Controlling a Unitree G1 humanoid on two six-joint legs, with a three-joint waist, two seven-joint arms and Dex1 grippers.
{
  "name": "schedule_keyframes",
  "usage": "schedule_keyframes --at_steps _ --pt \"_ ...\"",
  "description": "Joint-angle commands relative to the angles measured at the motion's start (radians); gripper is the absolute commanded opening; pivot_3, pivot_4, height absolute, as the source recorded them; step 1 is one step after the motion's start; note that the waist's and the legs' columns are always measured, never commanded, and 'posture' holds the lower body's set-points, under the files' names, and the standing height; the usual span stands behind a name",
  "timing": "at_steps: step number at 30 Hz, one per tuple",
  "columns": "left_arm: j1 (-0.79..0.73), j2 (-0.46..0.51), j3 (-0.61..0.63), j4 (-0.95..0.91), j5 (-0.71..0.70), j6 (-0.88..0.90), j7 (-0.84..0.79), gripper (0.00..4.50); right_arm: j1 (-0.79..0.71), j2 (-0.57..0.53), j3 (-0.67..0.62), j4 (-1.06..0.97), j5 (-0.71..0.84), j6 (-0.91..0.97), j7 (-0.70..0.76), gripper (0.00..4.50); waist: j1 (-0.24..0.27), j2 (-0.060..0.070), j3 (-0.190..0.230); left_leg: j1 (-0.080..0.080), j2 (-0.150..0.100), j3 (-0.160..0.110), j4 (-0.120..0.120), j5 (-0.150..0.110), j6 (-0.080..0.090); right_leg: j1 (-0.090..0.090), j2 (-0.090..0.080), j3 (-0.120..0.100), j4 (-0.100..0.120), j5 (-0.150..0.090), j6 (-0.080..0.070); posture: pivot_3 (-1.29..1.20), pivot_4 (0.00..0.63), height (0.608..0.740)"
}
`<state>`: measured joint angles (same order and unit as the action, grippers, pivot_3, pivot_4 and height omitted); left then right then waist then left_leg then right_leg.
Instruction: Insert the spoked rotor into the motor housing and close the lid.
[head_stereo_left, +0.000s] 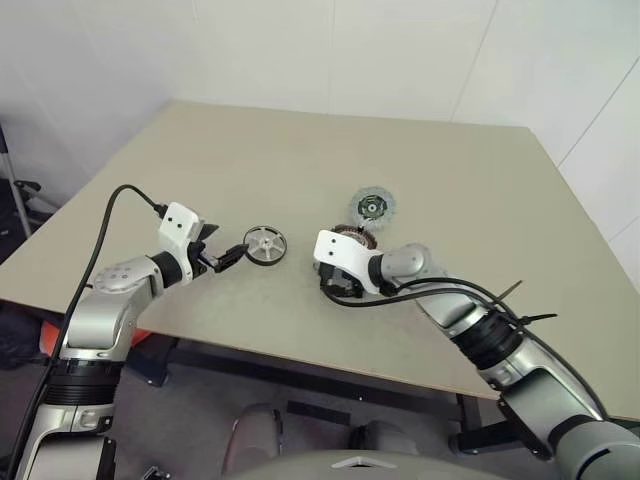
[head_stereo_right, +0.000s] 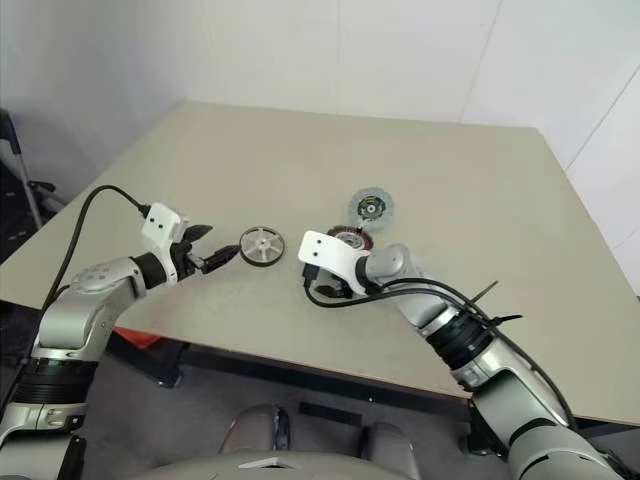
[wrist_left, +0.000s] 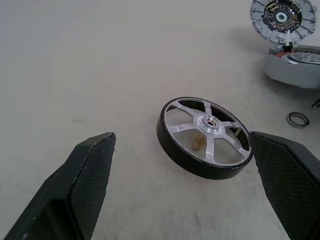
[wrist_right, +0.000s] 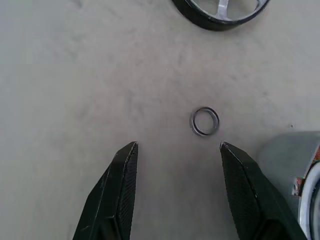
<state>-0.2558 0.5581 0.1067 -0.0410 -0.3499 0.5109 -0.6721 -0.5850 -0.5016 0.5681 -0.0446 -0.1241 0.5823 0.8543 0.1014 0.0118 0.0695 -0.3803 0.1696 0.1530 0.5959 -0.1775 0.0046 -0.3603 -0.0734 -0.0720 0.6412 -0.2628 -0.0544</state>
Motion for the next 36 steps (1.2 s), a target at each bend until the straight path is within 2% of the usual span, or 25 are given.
schedule_keyframes --at_steps 1,7,13,20,25,30,36 --pt "-0.016 0.012 0.028 -0.004 -0.001 -0.023 0.0 4.5 -0.056 -0.019 -0.017 -0.113 -0.027 -0.007 0.029 2.91 -0.003 0.0 0.0 0.0 0.0 0.0 0.0 0.0 0.0 0.0 0.0 0.0 0.0 0.0 0.0 0.0 0.0 0.74" --pt "-0.027 0.015 0.031 0.01 0.002 -0.029 -0.001 4.5 -0.089 -0.022 -0.031 -0.157 -0.029 -0.009 0.061 2.91 -0.005 0.0 0.0 0.0 0.001 0.0 -0.001 0.0 0.0 -0.002 0.001 0.0 0.0 0.0 0.0 0.0 0.0 0.74" --pt "-0.038 0.013 0.025 0.019 0.005 -0.035 -0.003 4.5 -0.122 -0.032 -0.009 -0.101 -0.043 -0.091 0.105 2.91 -0.004 0.0 0.0 -0.001 0.001 0.0 0.0 0.0 0.0 -0.002 0.001 0.0 0.0 0.0 0.0 0.0 0.0 0.74" --pt "-0.079 0.007 0.005 0.059 0.016 -0.054 -0.016 4.5 -0.241 -0.071 0.112 0.138 -0.148 -0.423 0.256 2.91 -0.005 0.0 0.0 0.0 0.001 0.0 0.0 0.0 0.0 -0.001 0.001 0.0 0.001 0.0 -0.001 0.0 0.0 0.74" --pt "-0.078 -0.003 0.003 0.053 0.019 -0.056 -0.014 4.5 -0.36 -0.05 0.151 0.323 -0.206 -0.644 0.334 2.91 -0.007 0.0 0.0 -0.004 0.001 0.0 0.001 0.0 0.001 -0.005 0.001 0.0 0.001 0.0 -0.001 0.0 0.0 0.74" --pt "-0.06 -0.012 0.008 0.031 0.016 -0.052 -0.003 4.5 -0.437 0.008 0.167 0.486 -0.267 -0.792 0.352 2.91 -0.008 0.0 0.0 -0.006 0.001 0.0 0.001 -0.001 0.001 -0.006 0.001 0.0 0.001 0.0 -0.001 0.0 0.0 0.74" --pt "-0.05 -0.017 0.017 0.022 0.015 -0.048 0.015 4.5 -0.521 0.07 0.209 0.661 -0.387 -0.963 0.307 2.91 -0.009 0.0 0.0 -0.006 0.001 0.0 0.002 -0.003 0.006 -0.006 0.001 0.0 0.001 0.0 -0.001 0.0 0.0 0.74"
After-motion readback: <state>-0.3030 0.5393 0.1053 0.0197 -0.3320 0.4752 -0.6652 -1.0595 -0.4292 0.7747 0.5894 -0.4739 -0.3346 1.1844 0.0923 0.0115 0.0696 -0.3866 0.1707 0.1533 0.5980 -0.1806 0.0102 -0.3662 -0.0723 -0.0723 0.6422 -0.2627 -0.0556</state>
